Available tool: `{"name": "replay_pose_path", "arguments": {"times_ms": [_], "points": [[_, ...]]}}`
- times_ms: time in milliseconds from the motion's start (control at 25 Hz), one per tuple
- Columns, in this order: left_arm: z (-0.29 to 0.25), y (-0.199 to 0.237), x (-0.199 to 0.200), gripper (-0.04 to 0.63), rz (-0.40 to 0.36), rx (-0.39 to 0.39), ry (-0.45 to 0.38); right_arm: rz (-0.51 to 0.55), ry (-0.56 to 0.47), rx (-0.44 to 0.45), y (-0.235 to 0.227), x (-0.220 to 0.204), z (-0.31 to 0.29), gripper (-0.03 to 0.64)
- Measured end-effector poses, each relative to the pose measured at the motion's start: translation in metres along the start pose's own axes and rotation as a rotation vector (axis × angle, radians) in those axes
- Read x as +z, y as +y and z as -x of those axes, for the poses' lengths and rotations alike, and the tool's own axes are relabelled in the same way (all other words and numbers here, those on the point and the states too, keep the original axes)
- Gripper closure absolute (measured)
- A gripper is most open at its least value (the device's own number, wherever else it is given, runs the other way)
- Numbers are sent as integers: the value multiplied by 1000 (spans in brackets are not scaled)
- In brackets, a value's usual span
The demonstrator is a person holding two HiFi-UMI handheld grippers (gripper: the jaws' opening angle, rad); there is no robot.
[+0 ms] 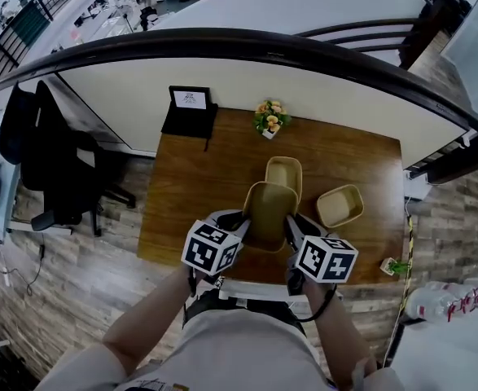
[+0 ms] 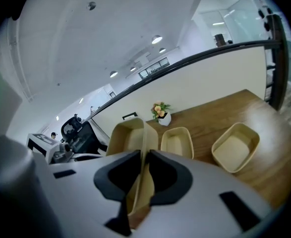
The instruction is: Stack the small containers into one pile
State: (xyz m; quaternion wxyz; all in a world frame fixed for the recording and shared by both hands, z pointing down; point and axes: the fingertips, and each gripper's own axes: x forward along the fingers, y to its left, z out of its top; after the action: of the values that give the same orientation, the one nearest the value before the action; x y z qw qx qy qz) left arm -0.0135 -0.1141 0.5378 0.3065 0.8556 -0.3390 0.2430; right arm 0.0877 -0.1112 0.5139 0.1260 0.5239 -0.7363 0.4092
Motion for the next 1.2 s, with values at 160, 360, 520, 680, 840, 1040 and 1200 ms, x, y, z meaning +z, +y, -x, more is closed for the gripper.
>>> {"name": "replay_pose_path", "arguments": {"times_ms": [160, 360, 520, 680, 840, 1040, 1200], "points": [[-14, -4, 7, 546, 3, -4, 1, 14, -2, -10, -15, 10, -4, 559], [-37, -1, 24, 545, 57, -3, -17, 32, -18, -17, -33, 33, -14, 563], [-60, 6, 33, 545, 106, 26, -6, 60, -8, -29, -50, 50, -30, 566], [-85, 13, 37, 545, 128, 56, 20, 60, 12, -55, -71, 59, -49, 572], [-111, 23, 36, 545, 139, 65, 61, 46, 35, -75, -92, 61, -71, 576], [-136, 33, 33, 543, 149, 82, 124, 16, 78, -119, -118, 54, -96, 584], [-154, 39, 20, 542, 174, 72, 157, -37, 150, -135, -137, 40, -115, 587]]}}
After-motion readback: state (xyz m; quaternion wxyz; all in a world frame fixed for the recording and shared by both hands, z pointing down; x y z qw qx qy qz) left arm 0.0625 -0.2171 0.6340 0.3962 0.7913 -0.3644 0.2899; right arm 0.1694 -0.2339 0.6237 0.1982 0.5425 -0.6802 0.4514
